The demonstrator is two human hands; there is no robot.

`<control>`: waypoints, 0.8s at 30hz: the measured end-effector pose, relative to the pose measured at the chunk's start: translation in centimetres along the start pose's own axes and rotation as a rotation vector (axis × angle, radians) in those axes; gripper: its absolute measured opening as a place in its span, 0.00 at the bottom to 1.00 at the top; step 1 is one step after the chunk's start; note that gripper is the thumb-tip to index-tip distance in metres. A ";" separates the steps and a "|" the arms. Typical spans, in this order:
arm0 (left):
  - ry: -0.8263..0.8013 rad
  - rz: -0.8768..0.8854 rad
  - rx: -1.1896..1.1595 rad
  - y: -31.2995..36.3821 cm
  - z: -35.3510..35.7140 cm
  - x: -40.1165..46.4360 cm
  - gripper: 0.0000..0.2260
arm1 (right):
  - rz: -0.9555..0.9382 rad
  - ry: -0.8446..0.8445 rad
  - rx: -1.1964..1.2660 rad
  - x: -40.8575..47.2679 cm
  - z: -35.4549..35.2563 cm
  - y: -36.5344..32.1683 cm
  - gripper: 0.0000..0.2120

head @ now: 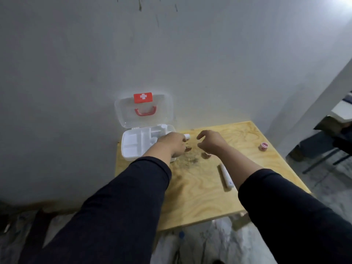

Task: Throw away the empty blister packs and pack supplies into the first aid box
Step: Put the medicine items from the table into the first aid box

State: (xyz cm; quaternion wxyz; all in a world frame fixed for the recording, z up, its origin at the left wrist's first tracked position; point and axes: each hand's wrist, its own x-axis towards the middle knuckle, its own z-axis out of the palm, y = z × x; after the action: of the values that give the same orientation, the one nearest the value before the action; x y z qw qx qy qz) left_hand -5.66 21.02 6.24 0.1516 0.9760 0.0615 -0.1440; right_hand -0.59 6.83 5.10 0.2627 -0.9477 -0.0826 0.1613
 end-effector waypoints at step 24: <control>-0.083 -0.402 -0.277 4.3 9.3 1.0 0.17 | -0.174 -0.229 -0.105 6.4 0.3 12.0 0.12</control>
State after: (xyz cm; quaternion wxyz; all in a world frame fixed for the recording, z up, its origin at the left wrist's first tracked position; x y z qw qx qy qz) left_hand -6.41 14.07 -1.32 0.2546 0.9072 0.2673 -0.2016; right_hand 6.20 -1.67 -3.11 0.2144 -0.9249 -0.2020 0.2403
